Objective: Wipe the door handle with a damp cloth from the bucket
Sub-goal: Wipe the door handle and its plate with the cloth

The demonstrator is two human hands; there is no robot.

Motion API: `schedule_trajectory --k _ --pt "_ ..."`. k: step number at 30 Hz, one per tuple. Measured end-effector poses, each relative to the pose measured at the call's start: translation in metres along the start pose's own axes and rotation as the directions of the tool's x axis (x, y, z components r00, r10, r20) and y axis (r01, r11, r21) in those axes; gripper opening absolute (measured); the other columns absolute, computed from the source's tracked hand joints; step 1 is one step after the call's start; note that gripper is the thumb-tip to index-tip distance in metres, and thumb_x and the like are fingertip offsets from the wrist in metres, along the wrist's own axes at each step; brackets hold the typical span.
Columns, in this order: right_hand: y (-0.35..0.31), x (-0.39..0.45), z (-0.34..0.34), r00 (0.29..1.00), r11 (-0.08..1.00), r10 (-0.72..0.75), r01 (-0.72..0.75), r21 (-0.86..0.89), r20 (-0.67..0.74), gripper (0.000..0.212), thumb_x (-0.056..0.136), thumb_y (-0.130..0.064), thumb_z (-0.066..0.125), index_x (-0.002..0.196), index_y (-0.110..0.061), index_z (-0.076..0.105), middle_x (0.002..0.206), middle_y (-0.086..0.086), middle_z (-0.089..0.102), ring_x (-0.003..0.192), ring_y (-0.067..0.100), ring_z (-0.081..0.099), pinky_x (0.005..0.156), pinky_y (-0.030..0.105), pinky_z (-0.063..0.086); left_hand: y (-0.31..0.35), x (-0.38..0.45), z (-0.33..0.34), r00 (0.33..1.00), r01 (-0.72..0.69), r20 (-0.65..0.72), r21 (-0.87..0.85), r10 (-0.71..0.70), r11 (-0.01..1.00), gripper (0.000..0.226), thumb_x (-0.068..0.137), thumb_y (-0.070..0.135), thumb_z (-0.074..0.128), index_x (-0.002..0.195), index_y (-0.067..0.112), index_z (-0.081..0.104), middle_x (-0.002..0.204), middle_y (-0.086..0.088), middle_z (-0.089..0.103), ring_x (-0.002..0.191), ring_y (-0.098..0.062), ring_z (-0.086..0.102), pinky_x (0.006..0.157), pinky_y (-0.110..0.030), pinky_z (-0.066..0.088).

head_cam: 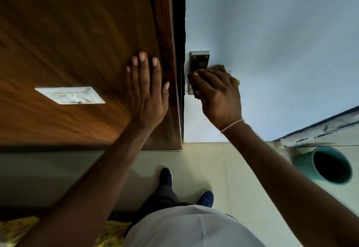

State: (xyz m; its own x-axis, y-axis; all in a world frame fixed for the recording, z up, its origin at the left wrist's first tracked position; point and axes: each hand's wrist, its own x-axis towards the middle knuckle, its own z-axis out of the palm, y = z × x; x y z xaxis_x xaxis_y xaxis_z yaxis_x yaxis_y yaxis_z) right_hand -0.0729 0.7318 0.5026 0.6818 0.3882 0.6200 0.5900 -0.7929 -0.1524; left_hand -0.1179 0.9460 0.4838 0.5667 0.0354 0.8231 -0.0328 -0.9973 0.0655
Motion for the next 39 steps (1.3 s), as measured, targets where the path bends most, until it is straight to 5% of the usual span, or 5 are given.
schedule_trajectory --k 12,19,26,33,39 --pt "-0.010 -0.001 0.016 0.994 1.000 0.000 -0.003 -0.025 -0.113 0.034 0.103 -0.011 0.066 0.134 -0.022 0.076 0.133 0.004 0.075 0.125 0.033 0.068 0.105 0.047 0.048 0.005 0.000 0.005 1.000 -0.016 0.014 0.011 0.016 1.000 0.088 0.102 0.038 0.057 0.169 0.004 0.012 0.164 -0.034 0.036 0.156 -0.048 0.027 0.134 -0.057 0.018" --pt "0.054 -0.022 -0.010 0.986 0.993 0.080 -0.092 -0.074 -0.148 0.031 0.103 -0.024 0.076 0.133 -0.028 0.076 0.130 -0.004 0.076 0.122 0.026 0.071 0.098 0.044 0.051 0.011 0.000 0.005 1.000 0.018 0.022 0.041 -0.019 0.999 0.080 0.104 0.038 0.054 0.165 -0.004 0.025 0.162 -0.038 0.038 0.155 -0.050 0.027 0.133 -0.059 0.019" --pt "-0.007 -0.003 0.012 0.994 1.000 0.011 -0.013 -0.019 -0.111 0.033 0.104 -0.013 0.066 0.135 -0.022 0.075 0.133 0.004 0.075 0.125 0.032 0.068 0.103 0.047 0.048 0.017 0.001 0.008 0.999 0.047 -0.017 0.053 -0.046 0.997 0.078 0.105 0.040 0.052 0.161 -0.009 0.030 0.161 -0.039 0.038 0.155 -0.051 0.027 0.134 -0.059 0.018" --pt "0.059 -0.022 -0.017 0.991 0.992 0.063 -0.075 -0.100 -0.114 0.029 0.106 -0.030 0.071 0.134 -0.028 0.075 0.131 -0.004 0.076 0.124 0.026 0.070 0.095 0.045 0.047 0.018 0.001 0.008 0.999 0.053 -0.015 0.060 -0.052 0.997 0.082 0.099 0.037 0.060 0.161 -0.009 0.032 0.161 -0.039 0.039 0.155 -0.051 0.028 0.134 -0.059 0.018" --pt "-0.008 -0.003 0.013 0.996 0.999 0.020 -0.023 -0.036 -0.091 0.034 0.103 -0.015 0.067 0.136 -0.023 0.075 0.132 0.003 0.076 0.124 0.032 0.069 0.101 0.046 0.048 0.018 -0.002 0.006 0.996 0.091 -0.014 0.063 -0.090 0.994 0.081 0.101 0.040 0.056 0.159 -0.011 0.032 0.160 -0.040 0.038 0.155 -0.052 0.028 0.132 -0.061 0.020"
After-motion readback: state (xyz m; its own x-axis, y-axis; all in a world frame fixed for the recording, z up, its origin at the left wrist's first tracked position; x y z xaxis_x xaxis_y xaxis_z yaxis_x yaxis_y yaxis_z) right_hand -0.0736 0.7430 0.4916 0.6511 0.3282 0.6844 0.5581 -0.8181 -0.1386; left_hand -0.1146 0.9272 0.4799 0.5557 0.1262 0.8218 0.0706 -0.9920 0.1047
